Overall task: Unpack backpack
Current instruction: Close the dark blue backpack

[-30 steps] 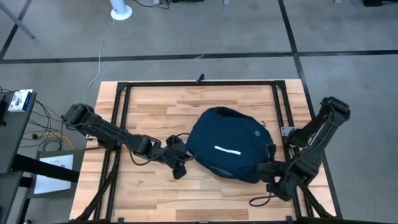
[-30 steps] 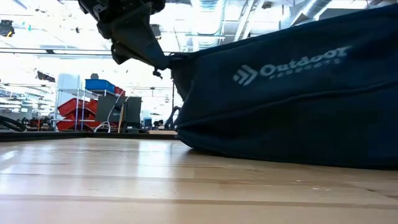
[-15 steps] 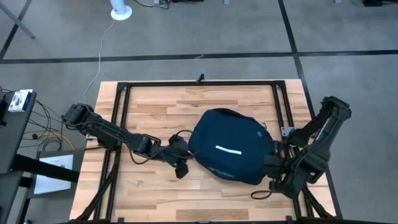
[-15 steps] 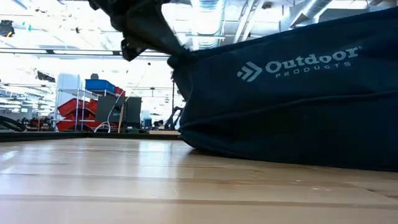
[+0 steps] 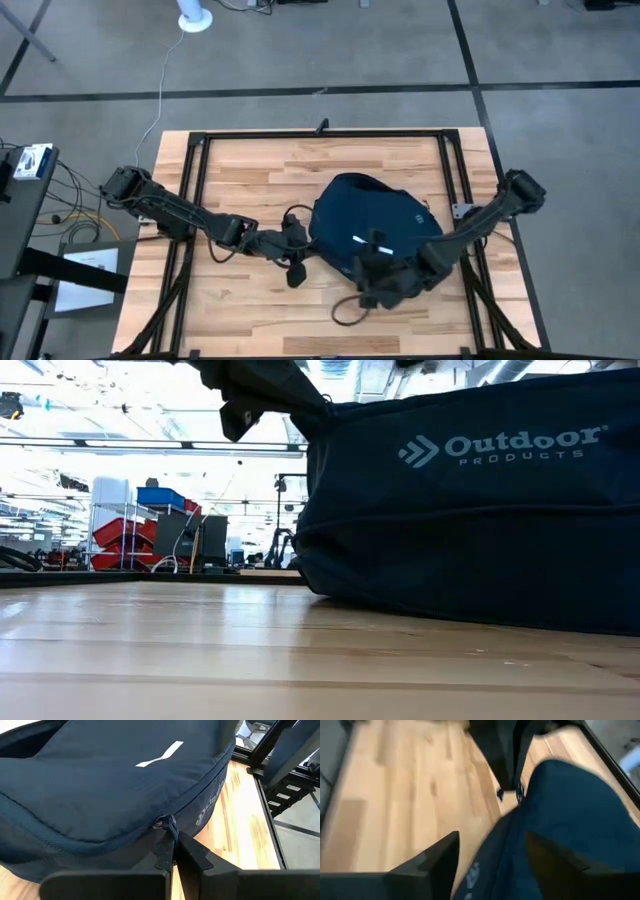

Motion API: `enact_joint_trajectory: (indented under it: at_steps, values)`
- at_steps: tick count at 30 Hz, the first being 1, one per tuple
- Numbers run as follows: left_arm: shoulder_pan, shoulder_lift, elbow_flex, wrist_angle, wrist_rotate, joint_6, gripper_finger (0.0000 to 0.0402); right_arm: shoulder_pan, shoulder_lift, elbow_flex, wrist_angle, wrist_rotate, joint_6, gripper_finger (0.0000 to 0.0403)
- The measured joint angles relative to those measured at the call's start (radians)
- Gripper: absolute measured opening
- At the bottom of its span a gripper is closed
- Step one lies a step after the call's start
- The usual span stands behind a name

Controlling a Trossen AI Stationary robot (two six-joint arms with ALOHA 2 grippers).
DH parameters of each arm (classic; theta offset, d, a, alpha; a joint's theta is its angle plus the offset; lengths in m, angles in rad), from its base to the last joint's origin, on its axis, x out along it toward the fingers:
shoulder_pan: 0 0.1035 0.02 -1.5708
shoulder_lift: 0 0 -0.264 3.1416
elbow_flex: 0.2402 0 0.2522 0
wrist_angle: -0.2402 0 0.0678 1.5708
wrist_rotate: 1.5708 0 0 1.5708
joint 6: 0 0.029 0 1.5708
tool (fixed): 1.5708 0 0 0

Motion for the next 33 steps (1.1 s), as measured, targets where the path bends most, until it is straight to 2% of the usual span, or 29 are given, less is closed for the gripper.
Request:
enact_joint_trajectory:
  at_steps: [5, 9, 12, 14, 16, 17, 22, 27, 33]
  values:
    - [0.000, 0.000, 0.000, 0.000, 0.001, 0.005, 0.0000, -0.050, 0.067, 0.005, -0.027, -0.001, -0.019, 0.0265]
    - [0.000, 0.000, 0.000, 0.000, 0.004, 0.005, 0.0000, -0.089, 0.123, 0.006, -0.051, 0.000, -0.005, 0.0265]
    - [-0.001, 0.000, 0.000, -0.002, 0.021, 0.005, 0.0000, -0.103, 0.142, 0.006, -0.090, 0.002, 0.051, 0.0213]
    - [-0.001, 0.000, 0.000, -0.016, 0.022, 0.005, 0.0000, -0.095, 0.142, 0.006, -0.108, 0.008, 0.059, 0.0143]
    - [0.000, 0.000, 0.000, -0.051, 0.023, 0.006, 0.0000, -0.069, 0.124, 0.006, -0.125, 0.007, 0.058, 0.0055]
    - [0.003, 0.000, 0.000, -0.073, 0.023, 0.006, 0.0000, -0.056, 0.107, 0.006, -0.145, 0.002, 0.056, 0.0028]
    - [0.024, 0.000, 0.001, -0.134, 0.023, 0.012, 0.0000, 0.031, -0.014, 0.006, -0.267, -0.060, 0.060, 0.0004]
    - [0.059, 0.001, 0.004, -0.045, 0.046, 0.097, 0.0000, 0.101, -0.100, 0.007, -0.368, -0.213, 0.065, 0.0002]
    - [0.138, 0.002, 0.003, 0.063, 0.219, 0.212, 0.0000, 0.154, -0.122, 0.007, -0.527, -0.380, 0.157, 0.0001]
